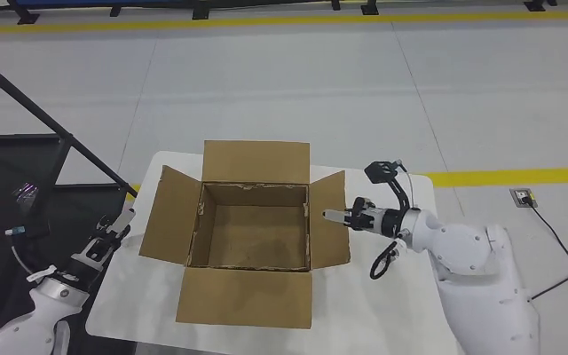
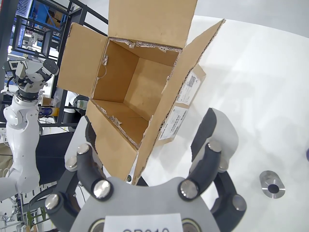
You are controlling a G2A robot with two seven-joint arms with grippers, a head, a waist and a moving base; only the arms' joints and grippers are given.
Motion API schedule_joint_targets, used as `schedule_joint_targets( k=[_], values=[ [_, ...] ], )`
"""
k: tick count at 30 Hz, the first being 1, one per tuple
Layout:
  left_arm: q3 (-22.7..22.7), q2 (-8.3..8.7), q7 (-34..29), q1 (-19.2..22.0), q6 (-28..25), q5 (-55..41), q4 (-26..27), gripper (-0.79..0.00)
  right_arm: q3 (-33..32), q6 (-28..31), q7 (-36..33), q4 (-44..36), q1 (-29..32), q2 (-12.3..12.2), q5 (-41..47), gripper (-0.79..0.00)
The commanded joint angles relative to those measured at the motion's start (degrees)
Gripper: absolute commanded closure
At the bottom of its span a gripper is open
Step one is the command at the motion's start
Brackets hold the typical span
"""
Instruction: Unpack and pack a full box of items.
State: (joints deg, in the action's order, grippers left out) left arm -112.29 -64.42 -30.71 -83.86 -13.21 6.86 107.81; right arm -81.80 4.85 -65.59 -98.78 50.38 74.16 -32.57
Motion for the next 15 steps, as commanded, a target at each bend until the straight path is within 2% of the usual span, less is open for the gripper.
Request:
schedule_joint_targets(
  k=[1, 4, 8, 11, 15],
  values=[
    [-0.09, -0.04, 1.19, -0.43, 0.47, -0.38, 0.15, -0.785, -0.37, 2.0, 0.45, -2.86, 1.79, -0.59, -5.85, -0.785],
    [-0.67, 0.05, 1.55, -0.39, 0.72, -1.04, -0.22, -0.785, -3.62, 3.82, 2.08, -7.68, 6.67, -1.59, -13.24, -0.785],
    [-0.98, 0.24, 1.32, 0.13, 0.65, -1.64, -0.72, -0.785, -8.26, 5.82, 0.89, -11.9, 13.85, -2.72, -18.08, -0.785],
    [-0.88, 0.31, 1.23, 0.43, 0.72, -1.65, -0.9, -0.785, -10.12, 5.89, -0.45, -11.66, 16.89, -3.3, -21.02, -0.785],
    [-0.88, 0.31, 1.23, 0.43, 0.72, -1.65, -0.9, -0.785, -8.69, 3.08, 0.11, -8.51, 18.65, -3.58, -27.67, -0.785]
  ],
)
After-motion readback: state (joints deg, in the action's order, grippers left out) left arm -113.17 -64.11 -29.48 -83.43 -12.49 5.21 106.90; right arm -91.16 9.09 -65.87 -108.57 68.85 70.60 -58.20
